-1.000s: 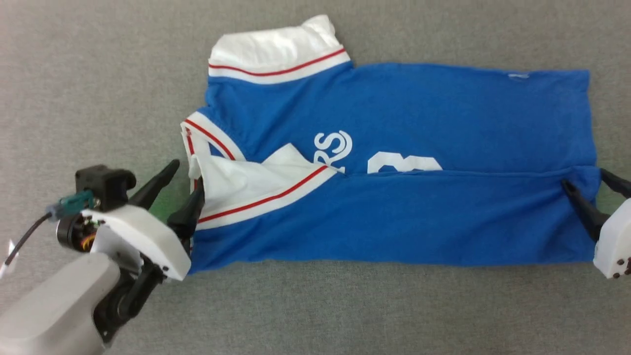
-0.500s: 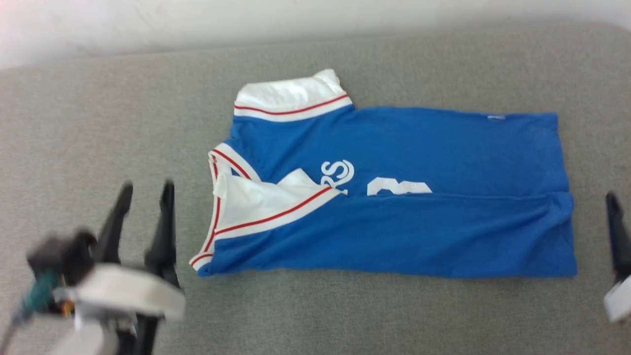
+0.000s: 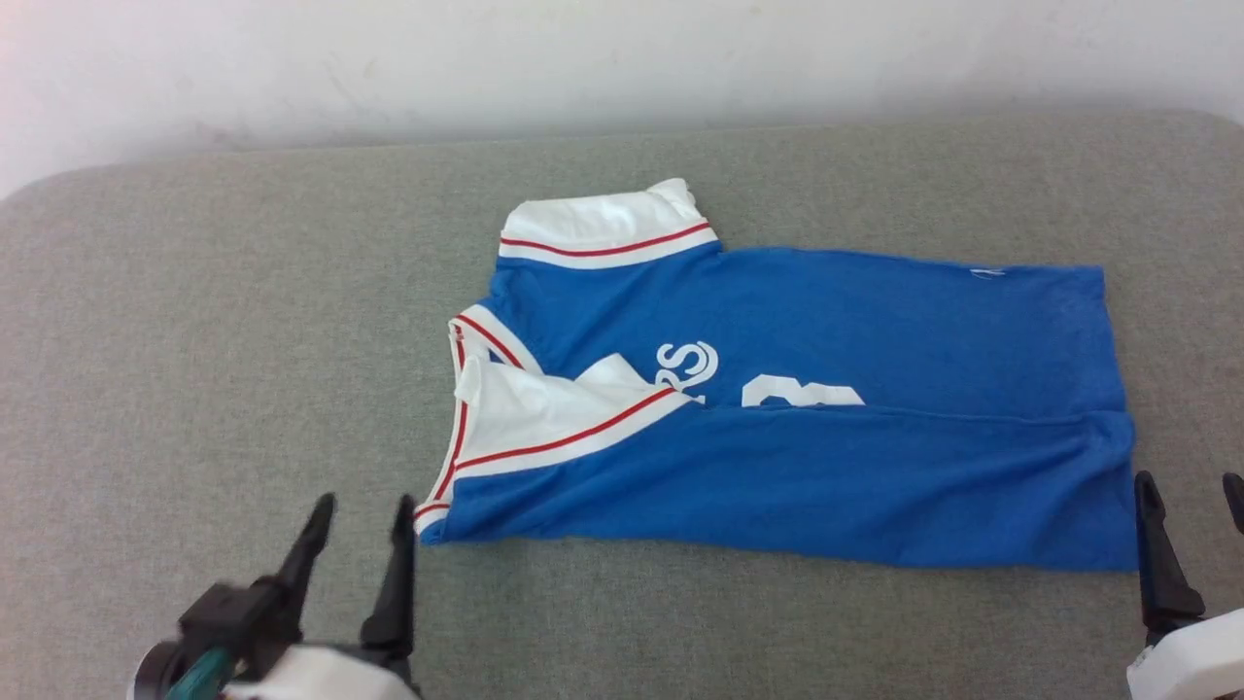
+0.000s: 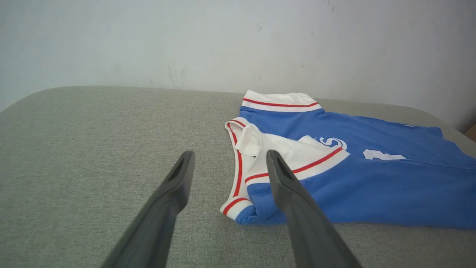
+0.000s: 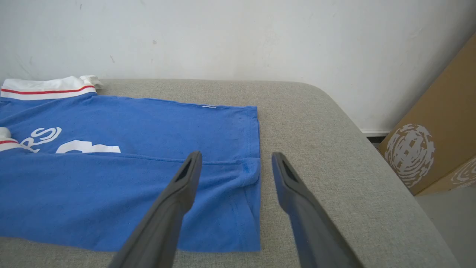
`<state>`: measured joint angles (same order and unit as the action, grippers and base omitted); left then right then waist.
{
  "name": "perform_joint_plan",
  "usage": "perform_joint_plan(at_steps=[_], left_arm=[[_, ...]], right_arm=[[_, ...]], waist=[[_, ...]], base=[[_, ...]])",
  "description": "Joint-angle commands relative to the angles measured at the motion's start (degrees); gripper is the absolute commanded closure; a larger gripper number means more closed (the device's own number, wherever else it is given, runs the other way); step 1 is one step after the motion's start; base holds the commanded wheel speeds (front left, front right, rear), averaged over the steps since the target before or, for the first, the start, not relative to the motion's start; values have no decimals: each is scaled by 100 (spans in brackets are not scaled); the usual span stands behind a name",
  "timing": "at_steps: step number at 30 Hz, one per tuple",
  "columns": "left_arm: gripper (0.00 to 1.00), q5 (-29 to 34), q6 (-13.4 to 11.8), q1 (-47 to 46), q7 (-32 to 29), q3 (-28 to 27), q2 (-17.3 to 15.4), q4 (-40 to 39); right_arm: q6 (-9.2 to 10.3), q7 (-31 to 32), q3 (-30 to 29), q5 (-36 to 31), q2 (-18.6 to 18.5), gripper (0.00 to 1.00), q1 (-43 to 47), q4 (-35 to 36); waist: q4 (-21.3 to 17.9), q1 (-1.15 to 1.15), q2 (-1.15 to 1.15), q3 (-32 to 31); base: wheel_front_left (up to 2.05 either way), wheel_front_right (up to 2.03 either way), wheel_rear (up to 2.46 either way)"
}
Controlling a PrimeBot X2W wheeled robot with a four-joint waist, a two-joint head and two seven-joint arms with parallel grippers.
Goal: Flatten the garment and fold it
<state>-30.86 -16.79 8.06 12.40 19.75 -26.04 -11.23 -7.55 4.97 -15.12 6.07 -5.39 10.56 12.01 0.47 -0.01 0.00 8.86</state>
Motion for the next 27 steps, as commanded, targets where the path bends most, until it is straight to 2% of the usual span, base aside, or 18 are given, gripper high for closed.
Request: perform_joint_plan(at_steps=[1,7,10,18,24,25,26,27], left_arm=[[0,48,103,-274,-199,104,-57,58],[0,162,588,-1225,-1522,772,-245,455],[0,234,710,-1599,-2087,1002,-290,721],[0,332,576,-2065,-2917,1170,-279,1510],[0,60,259,-1865,-3694,1166,-222,1634],[21,-28,252,-1814,-3790,1158,-208,1622],[100,-109,277,-1774,-3843,1153,-198,1591],[100,-190,290,-1736,-3846,1123,-180,1557]], right_arm=[[6,6,-4,-36,5,0,-40,35],[6,62,112,-3,-44,0,-145,8],[6,76,173,21,-70,0,-196,-30],[6,111,235,51,-143,0,-276,-118],[6,156,290,84,-227,0,-273,-137],[6,168,311,90,-247,0,-279,-141],[6,185,339,97,-271,0,-287,-144],[6,201,365,105,-296,0,-303,-145]], waist=[[26,1,0,14],[53,1,0,210],[26,1,0,346],[-55,1,0,595],[-42,1,0,653],[-35,1,0,659],[-29,1,0,666],[-25,1,0,671]], base=[[0,0,0],[0,0,0],[0,0,0],[0,0,0],[0,0,0],[0,0,0],[0,0,0],[0,0,0]])
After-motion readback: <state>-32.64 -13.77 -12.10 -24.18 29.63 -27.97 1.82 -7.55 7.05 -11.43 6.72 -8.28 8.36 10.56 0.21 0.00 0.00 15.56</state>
